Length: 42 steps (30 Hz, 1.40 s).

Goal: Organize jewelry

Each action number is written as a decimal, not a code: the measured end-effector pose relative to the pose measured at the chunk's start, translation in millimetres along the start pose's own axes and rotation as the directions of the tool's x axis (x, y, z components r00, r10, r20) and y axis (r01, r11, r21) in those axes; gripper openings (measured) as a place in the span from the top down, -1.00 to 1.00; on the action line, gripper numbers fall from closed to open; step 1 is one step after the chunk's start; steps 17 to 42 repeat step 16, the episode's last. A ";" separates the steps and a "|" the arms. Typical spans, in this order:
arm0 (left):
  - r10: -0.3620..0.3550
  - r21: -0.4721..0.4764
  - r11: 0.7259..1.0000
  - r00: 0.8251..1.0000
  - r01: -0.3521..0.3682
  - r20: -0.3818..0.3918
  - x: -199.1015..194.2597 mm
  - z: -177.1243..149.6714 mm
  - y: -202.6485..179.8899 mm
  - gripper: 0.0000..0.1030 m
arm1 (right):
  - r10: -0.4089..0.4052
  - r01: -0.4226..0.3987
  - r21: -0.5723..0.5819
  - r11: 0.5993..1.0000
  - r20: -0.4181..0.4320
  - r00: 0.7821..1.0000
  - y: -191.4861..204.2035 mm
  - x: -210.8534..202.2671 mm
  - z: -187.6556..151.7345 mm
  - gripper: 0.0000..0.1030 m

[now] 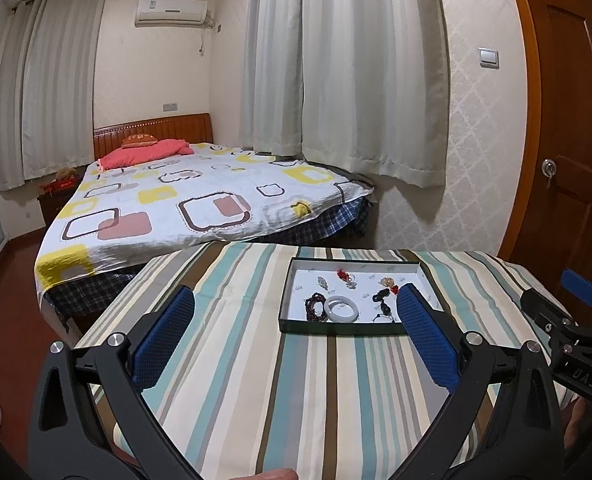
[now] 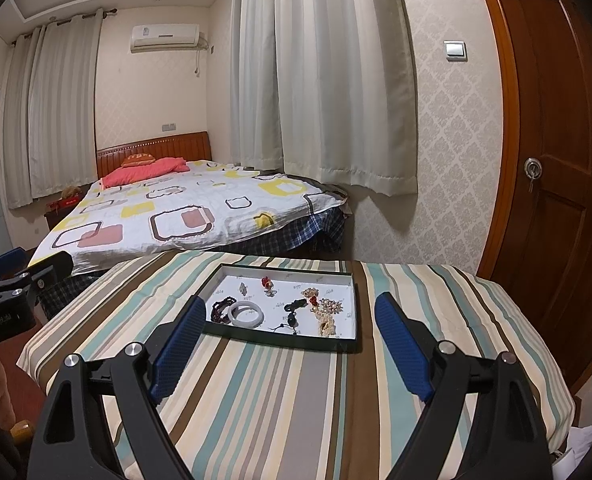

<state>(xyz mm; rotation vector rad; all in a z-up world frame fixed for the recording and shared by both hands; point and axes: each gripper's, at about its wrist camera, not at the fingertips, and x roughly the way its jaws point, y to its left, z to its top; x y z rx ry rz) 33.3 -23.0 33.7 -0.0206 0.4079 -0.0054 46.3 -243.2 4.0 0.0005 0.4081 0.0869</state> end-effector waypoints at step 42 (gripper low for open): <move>-0.012 -0.013 1.000 0.996 0.010 -0.093 57.4 -13.9 14.9 -0.92 | -0.020 0.021 0.026 0.999 -0.041 0.999 -15.6 27.7 -11.7 -0.63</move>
